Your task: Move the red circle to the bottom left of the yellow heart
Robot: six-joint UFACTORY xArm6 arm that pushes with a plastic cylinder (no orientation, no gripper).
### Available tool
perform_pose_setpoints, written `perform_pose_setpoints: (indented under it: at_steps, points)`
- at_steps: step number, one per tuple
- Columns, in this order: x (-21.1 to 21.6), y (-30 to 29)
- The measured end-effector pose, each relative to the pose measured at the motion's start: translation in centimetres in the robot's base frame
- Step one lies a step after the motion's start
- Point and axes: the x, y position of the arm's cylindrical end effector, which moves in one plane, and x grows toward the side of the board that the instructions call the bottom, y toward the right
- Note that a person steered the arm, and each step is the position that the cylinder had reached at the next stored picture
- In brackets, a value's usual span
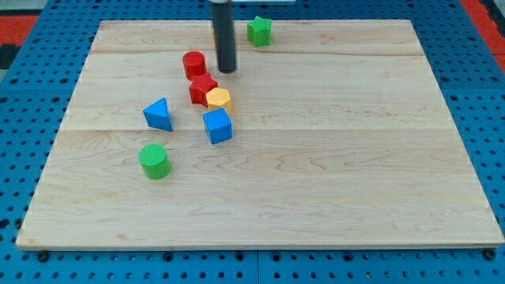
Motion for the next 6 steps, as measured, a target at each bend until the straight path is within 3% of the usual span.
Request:
perform_pose_setpoints:
  at_steps: [1,2,4,5,6]
  points:
    - [1.0,-3.9]
    - [-1.2,-10.2]
    - [-5.8,-14.1]
    - [-7.7,-15.4]
    - [-7.2,-10.9]
